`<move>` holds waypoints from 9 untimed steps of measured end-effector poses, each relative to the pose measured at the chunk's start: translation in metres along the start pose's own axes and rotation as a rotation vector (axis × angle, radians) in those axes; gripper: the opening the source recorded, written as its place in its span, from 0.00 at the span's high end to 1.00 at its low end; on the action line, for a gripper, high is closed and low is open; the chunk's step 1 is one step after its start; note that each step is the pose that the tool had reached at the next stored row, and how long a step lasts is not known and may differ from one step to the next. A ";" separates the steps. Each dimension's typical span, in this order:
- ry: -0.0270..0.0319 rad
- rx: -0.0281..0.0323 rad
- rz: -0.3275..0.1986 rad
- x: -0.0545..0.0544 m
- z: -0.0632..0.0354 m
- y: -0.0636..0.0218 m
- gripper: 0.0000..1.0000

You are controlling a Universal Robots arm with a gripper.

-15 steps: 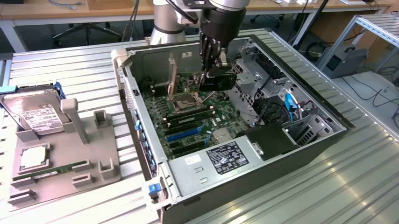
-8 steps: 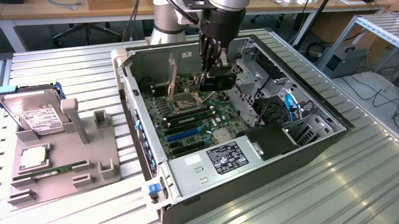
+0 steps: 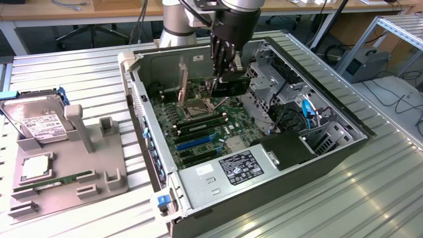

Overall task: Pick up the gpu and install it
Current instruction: 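Insert the gpu into the slot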

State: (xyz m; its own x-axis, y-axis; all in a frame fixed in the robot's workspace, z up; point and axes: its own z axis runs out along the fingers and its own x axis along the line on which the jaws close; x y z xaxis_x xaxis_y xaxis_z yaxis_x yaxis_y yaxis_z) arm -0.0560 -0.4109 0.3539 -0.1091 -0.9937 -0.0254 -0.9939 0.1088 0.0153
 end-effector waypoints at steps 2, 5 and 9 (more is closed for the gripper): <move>0.0001 -0.0003 -0.009 0.000 0.0000 0.0000 0.73; 0.0003 -0.0005 -0.019 0.000 0.0001 0.0000 0.73; 0.0004 -0.0008 -0.033 0.000 0.0001 0.0000 0.73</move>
State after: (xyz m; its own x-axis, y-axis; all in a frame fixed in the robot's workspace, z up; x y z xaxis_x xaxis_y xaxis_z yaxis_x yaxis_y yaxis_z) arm -0.0560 -0.4109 0.3538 -0.0763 -0.9968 -0.0255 -0.9970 0.0759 0.0153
